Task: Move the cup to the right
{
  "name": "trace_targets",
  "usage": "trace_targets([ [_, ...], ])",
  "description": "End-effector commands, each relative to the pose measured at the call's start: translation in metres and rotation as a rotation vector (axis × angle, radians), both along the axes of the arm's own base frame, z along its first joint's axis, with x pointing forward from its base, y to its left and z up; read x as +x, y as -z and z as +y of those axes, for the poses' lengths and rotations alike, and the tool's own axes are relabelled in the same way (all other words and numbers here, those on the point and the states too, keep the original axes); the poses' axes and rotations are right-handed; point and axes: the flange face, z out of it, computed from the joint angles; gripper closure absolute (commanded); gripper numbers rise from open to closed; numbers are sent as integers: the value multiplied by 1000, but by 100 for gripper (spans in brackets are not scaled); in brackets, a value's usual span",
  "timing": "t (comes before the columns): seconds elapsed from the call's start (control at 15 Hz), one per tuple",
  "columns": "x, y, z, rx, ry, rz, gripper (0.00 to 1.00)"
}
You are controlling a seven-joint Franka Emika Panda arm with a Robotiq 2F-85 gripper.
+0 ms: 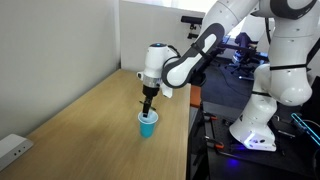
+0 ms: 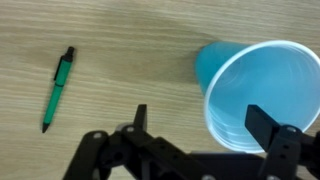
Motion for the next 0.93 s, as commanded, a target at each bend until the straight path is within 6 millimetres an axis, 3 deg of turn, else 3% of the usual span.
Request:
trace_targets([
  [0.0,0,4,4,11,-19,26,27],
  [0.6,0,6,10,8,-33,35,96],
  [0.87,1,2,11,18,-52,27,100],
])
